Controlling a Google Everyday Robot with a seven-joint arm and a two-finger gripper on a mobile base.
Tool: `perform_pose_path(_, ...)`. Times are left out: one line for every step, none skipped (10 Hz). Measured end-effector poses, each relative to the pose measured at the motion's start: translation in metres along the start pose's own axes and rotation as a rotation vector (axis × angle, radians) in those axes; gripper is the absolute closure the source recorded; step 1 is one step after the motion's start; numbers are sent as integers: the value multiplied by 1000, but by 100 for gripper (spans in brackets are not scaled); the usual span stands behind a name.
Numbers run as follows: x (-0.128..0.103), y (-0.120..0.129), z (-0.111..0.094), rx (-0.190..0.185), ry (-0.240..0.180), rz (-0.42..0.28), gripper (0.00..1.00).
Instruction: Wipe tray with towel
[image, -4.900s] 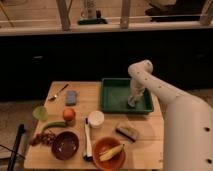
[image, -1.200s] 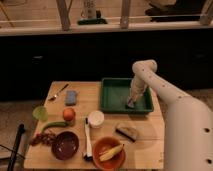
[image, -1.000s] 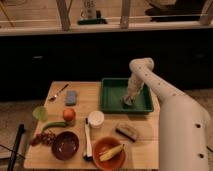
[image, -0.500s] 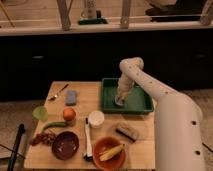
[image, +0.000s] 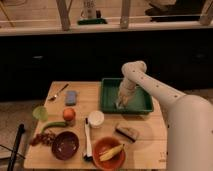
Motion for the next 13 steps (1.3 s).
perform_pose_path(7, 6, -1, -7, 7, 12, 100)
perform_pose_path(19, 17, -2, -16, 18, 41, 100)
perform_pose_path(35, 25, -3, -22, 37, 85, 100)
perform_pose_path(48, 26, -4, -21, 51, 116, 100)
perform_pose_path(57, 23, -4, -18, 60, 137, 100)
perform_pose_path(68, 14, -4, -11, 72, 163, 100)
perform_pose_path(73, 5, -4, -6, 75, 175, 100)
perform_pose_path(79, -13, -3, 6, 79, 185, 100)
perform_pose_path(78, -23, -3, 12, 80, 181, 100)
perform_pose_path(75, -27, -2, 13, 78, 174, 100)
perform_pose_path(64, -35, 1, 10, 72, 154, 100)
perform_pose_path(51, -45, 3, 16, 62, 120, 100)
perform_pose_path(36, -50, 5, 19, 45, 77, 100)
